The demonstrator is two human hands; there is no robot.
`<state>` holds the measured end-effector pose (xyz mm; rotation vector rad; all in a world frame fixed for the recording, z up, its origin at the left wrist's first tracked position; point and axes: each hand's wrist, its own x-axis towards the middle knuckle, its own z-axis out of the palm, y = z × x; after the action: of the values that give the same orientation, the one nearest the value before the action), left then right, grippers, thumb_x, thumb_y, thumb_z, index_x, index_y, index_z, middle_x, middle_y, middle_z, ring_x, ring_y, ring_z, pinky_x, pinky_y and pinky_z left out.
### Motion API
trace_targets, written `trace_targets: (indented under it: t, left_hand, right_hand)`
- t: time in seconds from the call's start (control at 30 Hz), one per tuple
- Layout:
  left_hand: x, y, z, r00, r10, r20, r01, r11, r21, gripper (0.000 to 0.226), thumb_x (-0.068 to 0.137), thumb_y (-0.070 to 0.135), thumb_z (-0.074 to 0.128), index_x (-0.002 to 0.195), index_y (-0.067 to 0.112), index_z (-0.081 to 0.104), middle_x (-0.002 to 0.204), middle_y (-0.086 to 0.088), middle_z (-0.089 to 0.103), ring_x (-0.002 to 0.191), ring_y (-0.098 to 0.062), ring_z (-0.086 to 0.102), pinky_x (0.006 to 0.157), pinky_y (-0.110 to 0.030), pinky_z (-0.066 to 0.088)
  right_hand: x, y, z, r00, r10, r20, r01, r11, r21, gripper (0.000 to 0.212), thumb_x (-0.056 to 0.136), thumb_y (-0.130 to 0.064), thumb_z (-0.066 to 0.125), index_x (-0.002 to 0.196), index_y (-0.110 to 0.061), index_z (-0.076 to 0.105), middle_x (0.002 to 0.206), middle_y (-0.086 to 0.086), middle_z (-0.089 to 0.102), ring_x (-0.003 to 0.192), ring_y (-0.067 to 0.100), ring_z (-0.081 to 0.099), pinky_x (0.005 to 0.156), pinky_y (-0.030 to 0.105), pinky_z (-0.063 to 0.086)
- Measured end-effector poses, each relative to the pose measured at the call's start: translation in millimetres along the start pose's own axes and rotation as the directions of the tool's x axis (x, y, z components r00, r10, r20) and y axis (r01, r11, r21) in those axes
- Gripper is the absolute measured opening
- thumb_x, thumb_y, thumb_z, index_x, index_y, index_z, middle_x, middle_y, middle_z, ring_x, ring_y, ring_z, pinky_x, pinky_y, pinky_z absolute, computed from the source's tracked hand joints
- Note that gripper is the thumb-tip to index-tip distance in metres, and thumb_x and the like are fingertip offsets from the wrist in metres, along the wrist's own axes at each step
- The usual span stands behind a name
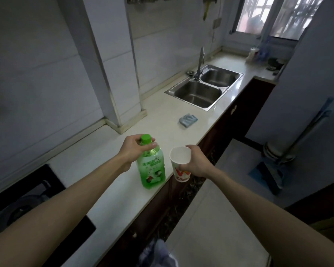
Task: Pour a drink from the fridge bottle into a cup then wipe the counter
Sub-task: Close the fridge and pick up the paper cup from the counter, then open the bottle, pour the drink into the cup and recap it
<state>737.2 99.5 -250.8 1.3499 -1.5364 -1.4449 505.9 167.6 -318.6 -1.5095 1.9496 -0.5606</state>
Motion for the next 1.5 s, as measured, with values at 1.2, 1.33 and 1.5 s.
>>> trace_targets:
  t: [1.2,1.33,1.5]
  left_hand:
    - [172,-7,-31,0.776,-0.214,-0.593,0.176,0.977,-0.122,0.029,0.076,0.012,0.083,0.103,0.009,0.075,0.102,-0.004,0.074,0.093,-0.014,0.067,0.08,-0.021,0.053]
    - [178,-3,-10,0.75,-0.238,-0.618,0.176,0.971,-0.16,0.029,0.077,0.012,0.083,0.104,0.008,0.075,0.104,0.0,0.074,0.091,-0.009,0.066,0.081,-0.02,0.052]
    - [186,-1,7,0.753,-0.266,-0.602,0.169,0.962,-0.214,0.031,0.077,0.012,0.083,0.106,0.008,0.075,0.107,0.0,0.074,0.096,-0.01,0.068,0.081,-0.019,0.053]
  right_hand:
    - [320,-49,19,0.798,-0.433,0.419,0.53,0.835,-0.145,0.088,0.071,-0.036,0.082,0.138,-0.002,0.034,0.129,0.014,0.043,0.115,0.028,0.045,0.092,0.035,0.044]
    - [330,-29,16,0.782,-0.454,0.427,0.548,0.827,-0.123,0.089,0.07,-0.034,0.083,0.136,0.0,0.034,0.126,0.014,0.044,0.114,0.029,0.047,0.09,0.033,0.043]
    - [337,-7,14,0.798,-0.413,0.44,0.507,0.854,-0.117,0.091,0.07,-0.035,0.083,0.137,-0.002,0.031,0.13,0.014,0.043,0.116,0.028,0.045,0.089,0.03,0.041]
